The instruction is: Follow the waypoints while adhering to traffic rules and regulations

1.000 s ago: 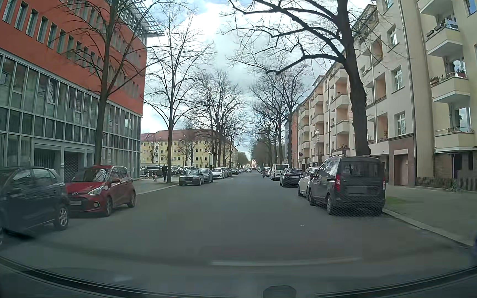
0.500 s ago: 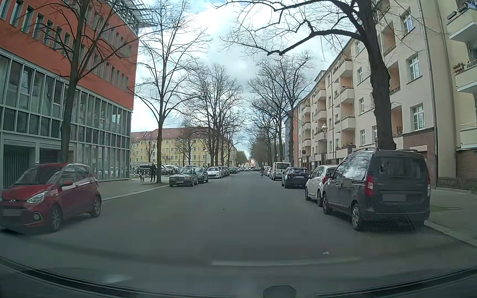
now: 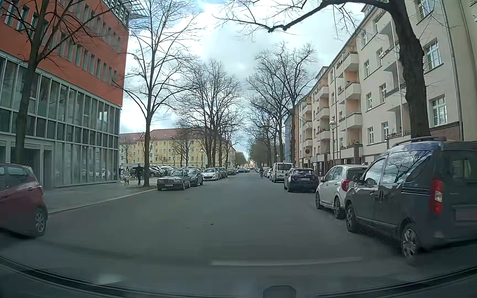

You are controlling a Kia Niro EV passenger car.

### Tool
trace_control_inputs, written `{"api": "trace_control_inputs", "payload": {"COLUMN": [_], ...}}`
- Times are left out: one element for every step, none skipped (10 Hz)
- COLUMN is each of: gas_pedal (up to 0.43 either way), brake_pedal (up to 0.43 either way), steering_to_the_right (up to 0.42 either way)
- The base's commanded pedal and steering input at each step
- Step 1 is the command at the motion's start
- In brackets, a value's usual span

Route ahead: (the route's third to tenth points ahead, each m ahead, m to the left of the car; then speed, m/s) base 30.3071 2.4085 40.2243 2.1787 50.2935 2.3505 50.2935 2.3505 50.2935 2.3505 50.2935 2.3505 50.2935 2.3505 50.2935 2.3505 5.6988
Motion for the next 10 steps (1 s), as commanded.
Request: {"api": "trace_control_inputs", "payload": {"gas_pedal": [0.020,0.020,0.020,0.028,0.028,0.028,0.028,0.028,0.028,0.028], "brake_pedal": [0.030,0.030,0.030,0.030,0.030,0.030,0.030,0.030,0.030,0.030], "steering_to_the_right": [0.004,0.004,0.003,0.003,0.003,0.003,0.003,0.003,0.003,0.003]}}
